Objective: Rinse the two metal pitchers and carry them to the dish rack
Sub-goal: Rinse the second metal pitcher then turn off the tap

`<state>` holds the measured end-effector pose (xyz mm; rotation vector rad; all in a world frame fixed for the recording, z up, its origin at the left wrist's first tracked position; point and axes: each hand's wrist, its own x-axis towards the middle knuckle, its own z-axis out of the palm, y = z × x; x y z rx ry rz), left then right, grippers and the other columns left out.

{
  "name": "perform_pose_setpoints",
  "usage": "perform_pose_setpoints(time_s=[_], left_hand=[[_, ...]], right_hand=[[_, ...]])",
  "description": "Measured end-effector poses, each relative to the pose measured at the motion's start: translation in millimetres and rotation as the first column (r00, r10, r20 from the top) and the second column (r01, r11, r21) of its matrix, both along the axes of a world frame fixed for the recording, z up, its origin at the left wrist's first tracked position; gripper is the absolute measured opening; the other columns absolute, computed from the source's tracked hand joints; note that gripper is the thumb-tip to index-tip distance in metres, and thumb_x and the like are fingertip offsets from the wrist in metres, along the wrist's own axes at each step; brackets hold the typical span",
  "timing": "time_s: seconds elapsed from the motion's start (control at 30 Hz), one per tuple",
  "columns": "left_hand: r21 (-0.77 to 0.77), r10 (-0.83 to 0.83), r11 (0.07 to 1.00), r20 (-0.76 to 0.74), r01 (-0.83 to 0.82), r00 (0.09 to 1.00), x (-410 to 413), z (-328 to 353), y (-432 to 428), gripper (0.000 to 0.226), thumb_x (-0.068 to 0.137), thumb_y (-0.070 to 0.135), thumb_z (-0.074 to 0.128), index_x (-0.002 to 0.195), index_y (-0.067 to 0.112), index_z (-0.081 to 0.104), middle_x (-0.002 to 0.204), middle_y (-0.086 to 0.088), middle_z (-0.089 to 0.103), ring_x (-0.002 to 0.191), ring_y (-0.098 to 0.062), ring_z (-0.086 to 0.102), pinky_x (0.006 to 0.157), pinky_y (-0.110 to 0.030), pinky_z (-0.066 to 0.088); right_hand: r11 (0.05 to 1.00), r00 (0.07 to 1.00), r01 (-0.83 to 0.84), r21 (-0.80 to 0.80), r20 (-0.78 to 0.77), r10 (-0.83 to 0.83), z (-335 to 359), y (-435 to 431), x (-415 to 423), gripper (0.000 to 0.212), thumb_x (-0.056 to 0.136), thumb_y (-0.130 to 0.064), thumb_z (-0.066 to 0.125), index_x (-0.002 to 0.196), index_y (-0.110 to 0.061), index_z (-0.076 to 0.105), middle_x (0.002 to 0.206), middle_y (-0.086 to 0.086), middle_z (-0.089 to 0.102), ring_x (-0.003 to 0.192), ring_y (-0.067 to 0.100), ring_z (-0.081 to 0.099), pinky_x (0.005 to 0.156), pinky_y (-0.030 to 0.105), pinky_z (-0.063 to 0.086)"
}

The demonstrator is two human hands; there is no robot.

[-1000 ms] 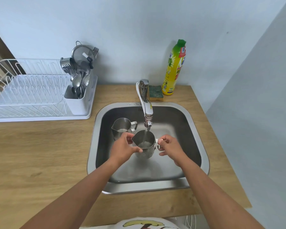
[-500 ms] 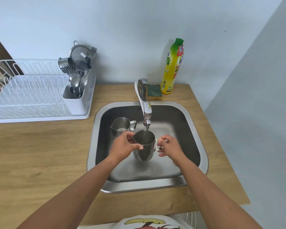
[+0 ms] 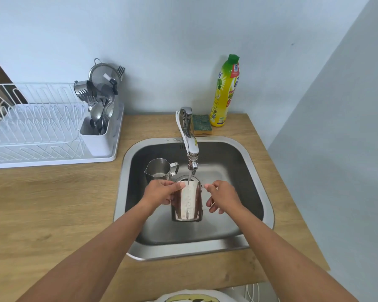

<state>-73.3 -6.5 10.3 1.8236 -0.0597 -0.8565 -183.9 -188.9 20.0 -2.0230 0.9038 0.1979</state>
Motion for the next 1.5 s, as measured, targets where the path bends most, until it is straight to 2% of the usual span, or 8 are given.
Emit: perform_pose_setpoints(time_s=[0.13, 0.27, 0.57, 0.7, 0.93, 1.03, 1.27, 1.5], left_hand=[[0.065, -0.007, 0.998, -0.096, 0.014, 0.995, 3, 1, -1, 0.056, 0.071, 0.046, 0.082, 0.095, -0.003, 0.071, 0.078, -0.013, 0.069, 0.068, -0.026, 0.065, 0.068, -0.038, 0.062], [0.106, -0.003, 0.994, -0.148, 0.019, 0.989, 1, 4, -4, 0.047, 0.076, 0.048, 0.078, 0.082, 0.004, 0.063, 0.084, -0.014, 0.069, 0.075, -0.028, 0.068, 0.062, -0.036, 0.061], [0.145, 0.012, 0.989, -0.215, 0.02, 0.977, 3, -4, -5, 0.071, 0.072, 0.06, 0.075, 0.101, -0.005, 0.067, 0.076, -0.015, 0.068, 0.055, -0.021, 0.063, 0.054, -0.034, 0.059], [0.145, -0.006, 0.989, -0.231, 0.04, 0.973, 3, -6, -4, 0.073, 0.073, 0.061, 0.074, 0.102, -0.005, 0.066, 0.081, -0.017, 0.07, 0.06, -0.023, 0.065, 0.057, -0.036, 0.06], [0.018, -0.067, 0.997, -0.271, 0.075, 0.96, 6, -3, 5, 0.05, 0.079, 0.037, 0.078, 0.107, -0.003, 0.066, 0.091, -0.017, 0.073, 0.078, -0.028, 0.073, 0.077, -0.04, 0.061], [-0.068, -0.072, 0.996, -0.279, 0.055, 0.958, 4, -3, 6, 0.042, 0.08, 0.02, 0.079, 0.114, -0.001, 0.067, 0.091, -0.014, 0.074, 0.081, -0.024, 0.07, 0.073, -0.033, 0.06], [-0.111, -0.049, 0.994, -0.268, 0.02, 0.962, 0, -7, 1, 0.057, 0.075, 0.007, 0.082, 0.126, 0.009, 0.057, 0.116, -0.021, 0.069, 0.092, -0.028, 0.068, 0.076, -0.037, 0.061], [-0.152, -0.03, 0.988, -0.215, -0.003, 0.976, -10, -6, -10, 0.067, 0.072, -0.01, 0.078, 0.13, 0.005, 0.049, 0.114, -0.012, 0.069, 0.094, -0.023, 0.069, 0.083, -0.042, 0.059]], right_hand=[[0.998, 0.996, -0.05, -0.046, -0.081, 0.046, 0, -1, 1, 0.037, 0.097, -0.043, 0.045, 0.093, -0.01, 0.062, 0.06, 0.005, 0.074, 0.048, 0.021, 0.071, 0.052, 0.032, 0.055], [0.998, 0.994, -0.045, -0.051, -0.102, 0.039, -1, 0, 4, 0.039, 0.097, -0.043, 0.046, 0.093, -0.008, 0.063, 0.062, 0.007, 0.074, 0.046, 0.022, 0.07, 0.053, 0.034, 0.057], [0.999, 0.984, 0.028, 0.027, -0.176, -0.023, 1, -2, 10, 0.04, 0.092, -0.04, 0.053, 0.093, -0.003, 0.068, 0.052, 0.006, 0.065, 0.035, 0.02, 0.056, 0.043, 0.023, 0.044], [0.999, 0.979, 0.019, 0.037, -0.205, -0.011, 3, 0, 12, 0.042, 0.092, -0.04, 0.051, 0.094, -0.001, 0.069, 0.049, 0.006, 0.063, 0.035, 0.02, 0.055, 0.043, 0.023, 0.044], [0.997, 0.982, -0.071, -0.014, -0.177, 0.067, 7, 4, 7, 0.039, 0.097, -0.048, 0.038, 0.101, -0.013, 0.055, 0.069, 0.008, 0.075, 0.052, 0.023, 0.073, 0.045, 0.027, 0.049], [0.998, 0.989, -0.067, -0.017, -0.136, 0.064, 8, 3, 5, 0.036, 0.097, -0.047, 0.038, 0.104, -0.015, 0.053, 0.079, 0.009, 0.073, 0.057, 0.021, 0.073, 0.045, 0.03, 0.054], [0.996, 0.998, -0.021, -0.092, -0.054, 0.016, 9, -1, 1, 0.033, 0.095, -0.049, 0.045, 0.103, -0.02, 0.055, 0.083, 0.005, 0.069, 0.073, 0.026, 0.073, 0.06, 0.04, 0.063], [0.991, 0.997, 0.024, -0.134, 0.08, -0.013, 7, -8, -1, 0.026, 0.094, -0.041, 0.052, 0.1, -0.016, 0.058, 0.095, 0.005, 0.066, 0.087, 0.025, 0.064, 0.08, 0.05, 0.057]])
